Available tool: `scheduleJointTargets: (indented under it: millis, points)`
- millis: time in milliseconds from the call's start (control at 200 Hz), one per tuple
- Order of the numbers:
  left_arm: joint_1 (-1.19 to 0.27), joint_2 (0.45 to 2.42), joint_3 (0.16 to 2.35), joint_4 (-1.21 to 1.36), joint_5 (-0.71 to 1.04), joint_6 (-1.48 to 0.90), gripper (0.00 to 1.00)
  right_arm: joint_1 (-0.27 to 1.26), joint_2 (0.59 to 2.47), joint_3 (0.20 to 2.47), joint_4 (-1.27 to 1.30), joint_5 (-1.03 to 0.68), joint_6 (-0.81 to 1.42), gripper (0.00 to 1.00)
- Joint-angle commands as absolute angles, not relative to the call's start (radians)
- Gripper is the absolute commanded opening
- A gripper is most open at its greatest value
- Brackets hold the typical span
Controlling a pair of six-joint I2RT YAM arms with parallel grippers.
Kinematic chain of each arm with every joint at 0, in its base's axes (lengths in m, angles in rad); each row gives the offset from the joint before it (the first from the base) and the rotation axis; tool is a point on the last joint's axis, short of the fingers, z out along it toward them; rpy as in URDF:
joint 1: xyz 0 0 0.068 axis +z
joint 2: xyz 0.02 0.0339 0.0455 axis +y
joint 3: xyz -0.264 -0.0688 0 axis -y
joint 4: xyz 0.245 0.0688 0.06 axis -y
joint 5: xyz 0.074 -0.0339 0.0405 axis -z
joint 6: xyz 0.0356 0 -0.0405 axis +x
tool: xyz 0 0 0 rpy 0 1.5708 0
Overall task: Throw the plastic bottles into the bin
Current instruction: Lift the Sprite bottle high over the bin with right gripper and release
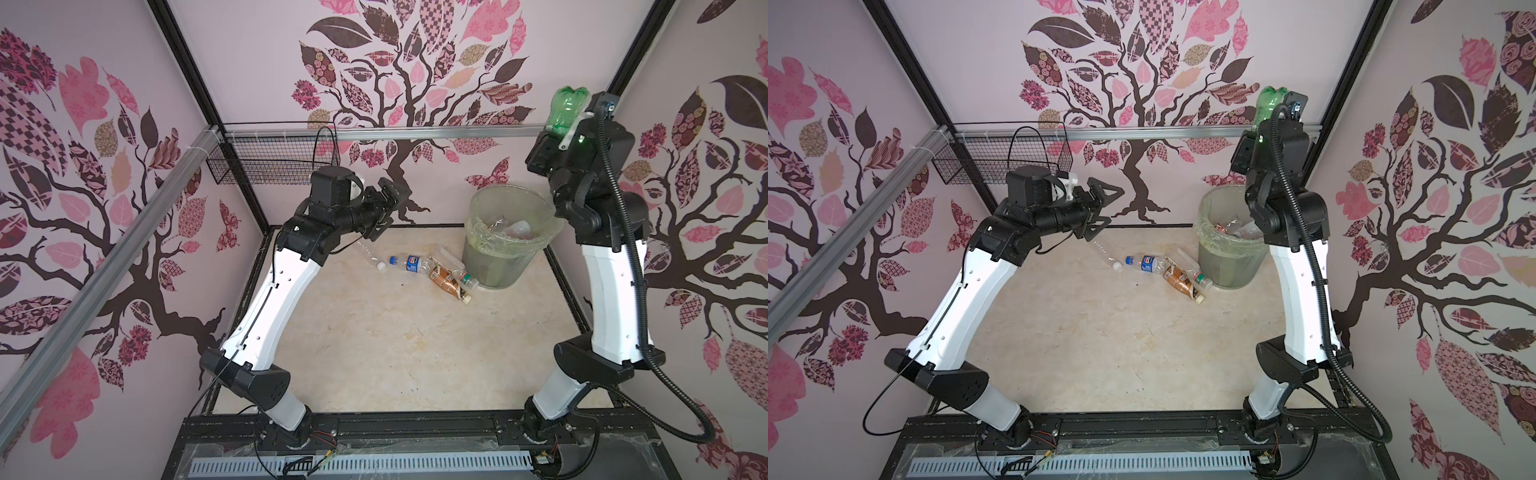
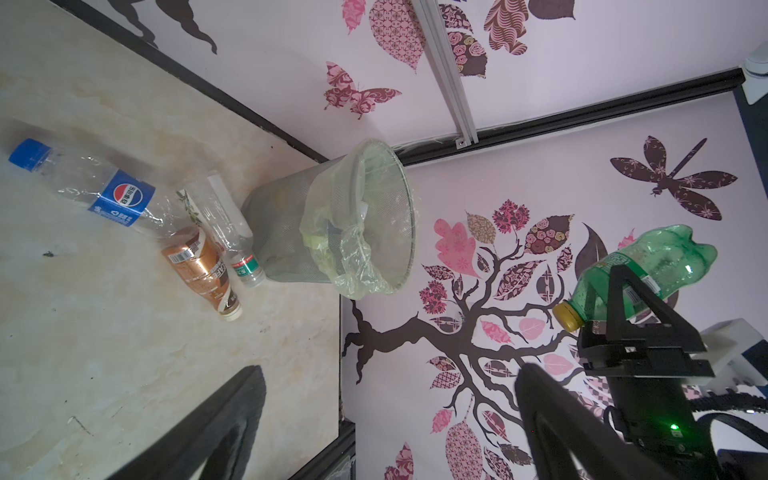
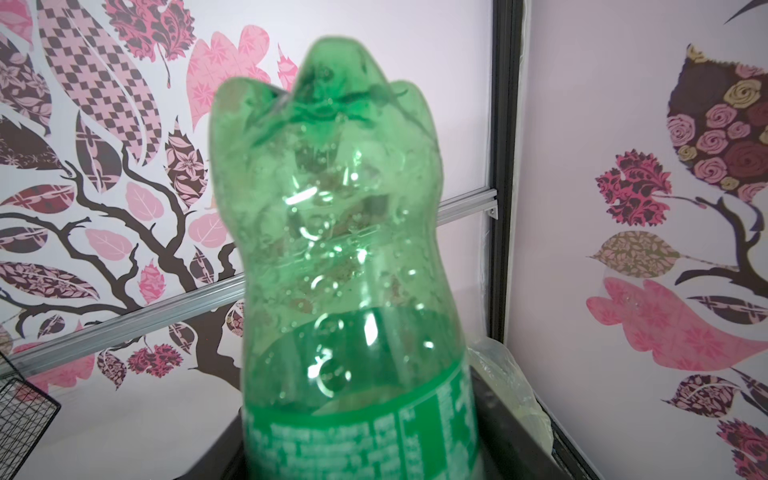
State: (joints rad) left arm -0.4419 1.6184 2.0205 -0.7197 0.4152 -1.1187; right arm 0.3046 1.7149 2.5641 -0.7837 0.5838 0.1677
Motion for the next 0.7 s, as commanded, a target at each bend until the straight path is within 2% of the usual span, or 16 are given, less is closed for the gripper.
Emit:
scheduleJointTargets:
  millis: [0,95,160,240,365,695]
  points:
    - [-0.433,1.639,2.042,-0.733,0.463,-1.122,0.98,0.308,1.703,2.51,-0.736,0.646,0.129,0.57]
    - [-0.416,1.655,2.026,-0.737,0.487,-1.138,0.98,0.304,1.716,2.364,-0.754,0.674,0.152,0.59]
    - [-0.4,1.662,2.013,-0.733,0.501,-1.15,0.98,0.294,1.74,2.262,-0.772,0.666,0.178,0.64]
    - [-0.38,1.675,2.022,-0.748,0.504,-1.15,0.98,0.266,1.809,2.255,-0.887,0.683,0.271,0.77]
    - [-0.363,1.687,2.026,-0.757,0.505,-1.149,0.98,0.236,1.898,2.378,-1.026,0.702,0.324,0.99]
    - [-0.36,1.707,2.003,-0.793,0.491,-1.155,0.98,0.257,1.827,2.45,-0.957,0.585,0.324,0.99]
